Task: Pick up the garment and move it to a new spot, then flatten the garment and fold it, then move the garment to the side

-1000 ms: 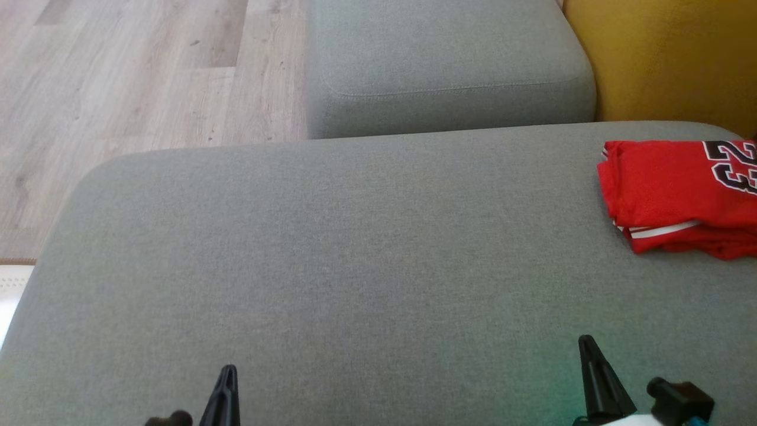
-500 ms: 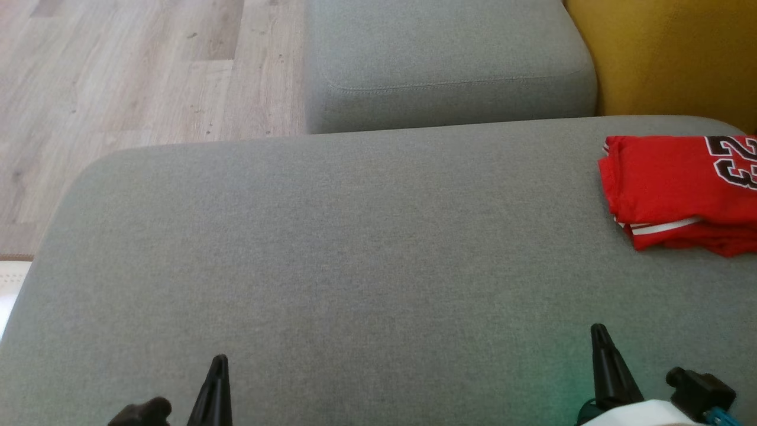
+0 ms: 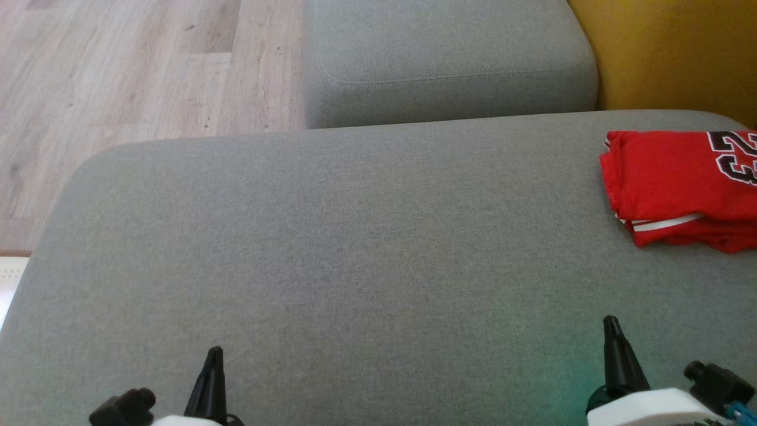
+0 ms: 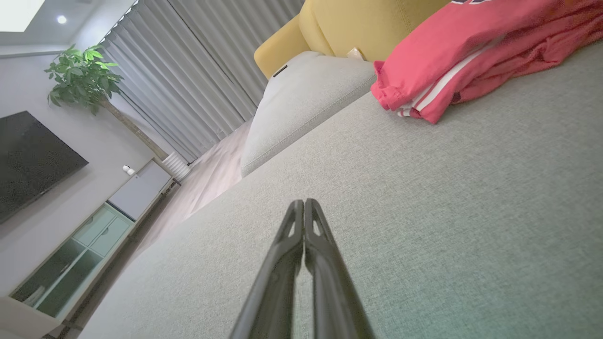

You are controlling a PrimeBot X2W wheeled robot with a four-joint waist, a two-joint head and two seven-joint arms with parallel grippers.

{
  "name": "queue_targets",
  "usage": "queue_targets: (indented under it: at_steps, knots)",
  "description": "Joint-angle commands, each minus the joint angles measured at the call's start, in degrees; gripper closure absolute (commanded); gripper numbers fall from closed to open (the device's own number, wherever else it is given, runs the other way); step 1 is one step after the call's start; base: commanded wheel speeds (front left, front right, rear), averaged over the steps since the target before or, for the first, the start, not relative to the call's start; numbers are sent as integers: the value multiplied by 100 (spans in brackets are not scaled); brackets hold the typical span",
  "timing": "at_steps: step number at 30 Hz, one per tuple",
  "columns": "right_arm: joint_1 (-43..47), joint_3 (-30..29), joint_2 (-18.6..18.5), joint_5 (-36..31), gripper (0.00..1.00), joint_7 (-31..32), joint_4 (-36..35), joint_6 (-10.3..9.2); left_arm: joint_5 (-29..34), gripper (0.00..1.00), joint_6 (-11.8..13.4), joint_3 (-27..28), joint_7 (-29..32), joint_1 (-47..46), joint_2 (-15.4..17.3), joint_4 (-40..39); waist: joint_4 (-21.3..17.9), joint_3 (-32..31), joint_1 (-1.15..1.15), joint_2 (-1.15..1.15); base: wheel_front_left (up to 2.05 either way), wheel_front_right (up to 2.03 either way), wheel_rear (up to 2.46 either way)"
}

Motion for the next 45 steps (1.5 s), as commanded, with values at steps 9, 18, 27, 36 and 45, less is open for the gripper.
queue_targets:
  at_steps: [9,18,27,36,45]
  knots:
    - [-446,-64,-122,650,100,138,-187,16,-659,100,-128,248,125,-478,92,-84,-5,47,0,0,0,0,0]
    - [-557,-134,-134,1250,100,276,-187,19,-1283,100,-229,366,258,-648,102,5,-10,98,0,0,0,0,0]
    - [-670,-209,-143,1849,100,418,-187,22,-1906,100,-330,489,397,-819,108,96,-15,149,0,0,0,0,0]
    - [-782,-287,-149,2446,100,563,-187,25,-2525,100,-431,616,539,-991,112,189,-21,200,0,0,0,0,0]
    - [-895,-369,-153,3037,100,710,-187,28,-3139,100,-532,746,683,-1164,112,281,-26,251,0,0,0,0,0]
